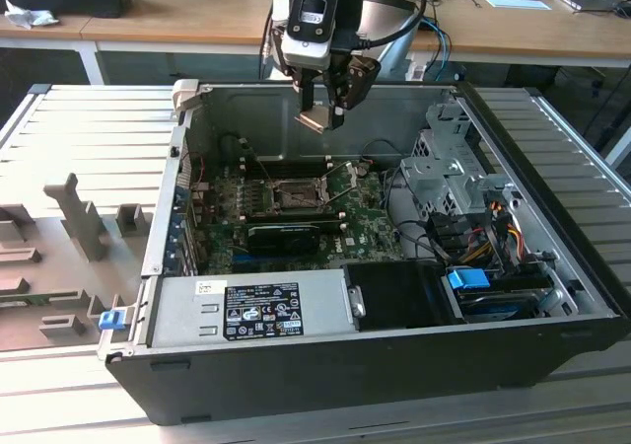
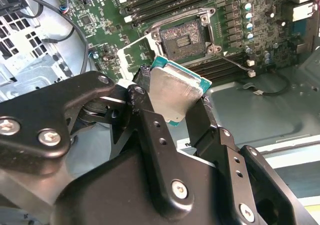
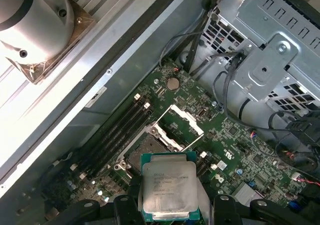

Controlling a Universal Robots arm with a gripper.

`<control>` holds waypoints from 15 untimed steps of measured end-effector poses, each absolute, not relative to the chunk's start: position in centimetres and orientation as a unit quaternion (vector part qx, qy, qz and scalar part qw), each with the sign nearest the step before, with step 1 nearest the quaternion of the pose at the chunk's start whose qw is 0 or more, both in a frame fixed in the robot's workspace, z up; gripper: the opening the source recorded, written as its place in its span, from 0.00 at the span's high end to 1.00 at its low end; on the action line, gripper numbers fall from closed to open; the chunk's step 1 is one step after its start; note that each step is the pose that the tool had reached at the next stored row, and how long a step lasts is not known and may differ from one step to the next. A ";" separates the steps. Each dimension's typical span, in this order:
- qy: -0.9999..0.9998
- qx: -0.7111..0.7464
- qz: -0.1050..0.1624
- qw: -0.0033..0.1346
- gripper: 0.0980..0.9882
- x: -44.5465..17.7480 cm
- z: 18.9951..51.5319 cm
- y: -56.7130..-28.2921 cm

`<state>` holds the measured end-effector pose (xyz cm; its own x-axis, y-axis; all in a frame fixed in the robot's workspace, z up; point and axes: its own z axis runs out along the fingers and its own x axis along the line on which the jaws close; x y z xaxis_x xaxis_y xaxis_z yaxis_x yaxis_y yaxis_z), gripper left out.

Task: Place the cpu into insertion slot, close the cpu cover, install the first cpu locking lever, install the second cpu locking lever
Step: 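Place the cpu into insertion slot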

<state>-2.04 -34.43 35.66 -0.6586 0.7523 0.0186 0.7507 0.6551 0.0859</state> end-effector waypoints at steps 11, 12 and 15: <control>0.898 0.439 0.043 0.011 0.52 -2.0 35.6 -34.4; 0.897 0.441 0.043 0.011 0.52 -2.0 35.6 -34.4; 0.893 0.448 0.043 0.011 0.52 -2.0 35.6 -34.4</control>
